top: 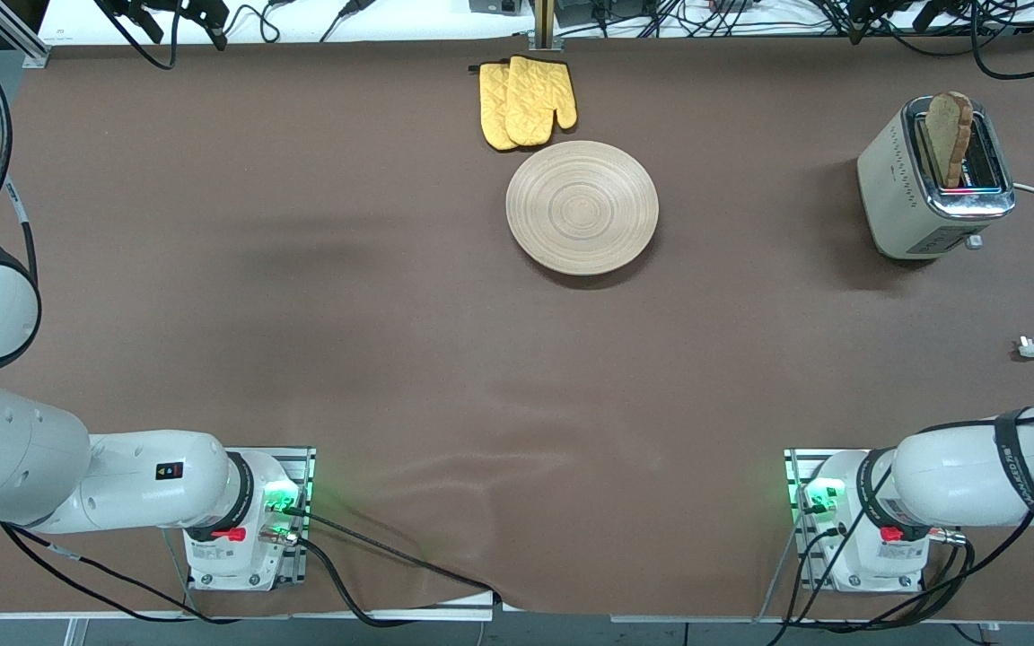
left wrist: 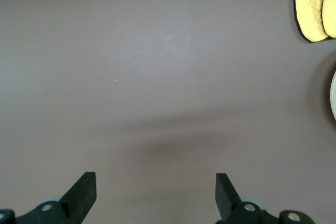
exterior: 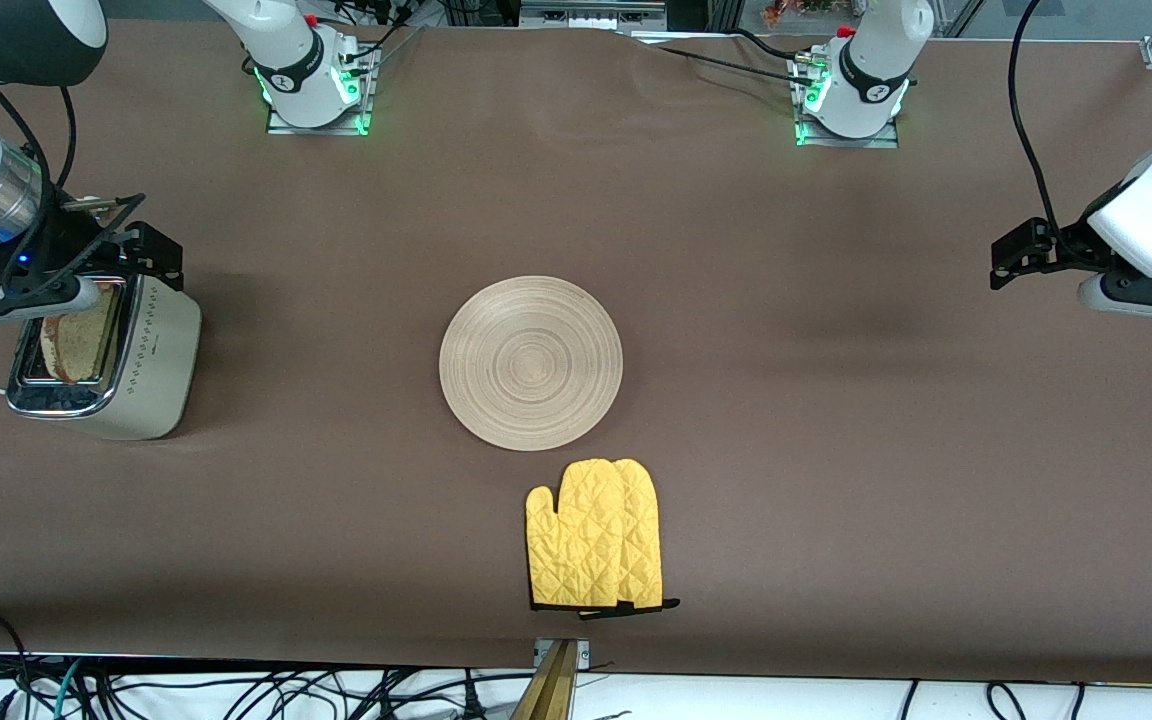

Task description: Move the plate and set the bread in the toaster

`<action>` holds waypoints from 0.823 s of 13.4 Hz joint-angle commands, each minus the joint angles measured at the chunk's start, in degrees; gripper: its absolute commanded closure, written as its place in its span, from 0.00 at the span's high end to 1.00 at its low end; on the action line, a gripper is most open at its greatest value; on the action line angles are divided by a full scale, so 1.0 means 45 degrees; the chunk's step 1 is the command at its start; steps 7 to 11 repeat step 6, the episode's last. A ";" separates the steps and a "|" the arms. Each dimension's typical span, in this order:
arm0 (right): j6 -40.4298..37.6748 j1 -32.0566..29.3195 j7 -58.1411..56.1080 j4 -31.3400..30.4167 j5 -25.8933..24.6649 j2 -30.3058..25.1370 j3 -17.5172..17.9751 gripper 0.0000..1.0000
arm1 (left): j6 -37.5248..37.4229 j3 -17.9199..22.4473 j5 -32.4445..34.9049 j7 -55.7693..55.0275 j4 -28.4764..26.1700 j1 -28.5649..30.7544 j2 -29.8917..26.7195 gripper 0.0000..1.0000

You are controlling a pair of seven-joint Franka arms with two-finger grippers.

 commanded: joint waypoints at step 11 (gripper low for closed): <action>0.0018 -0.0783 0.0168 0.0136 -0.0109 0.0150 0.0117 1.00 | -0.0197 -0.0003 -0.0249 0.0007 0.0363 -0.0010 0.0149 1.00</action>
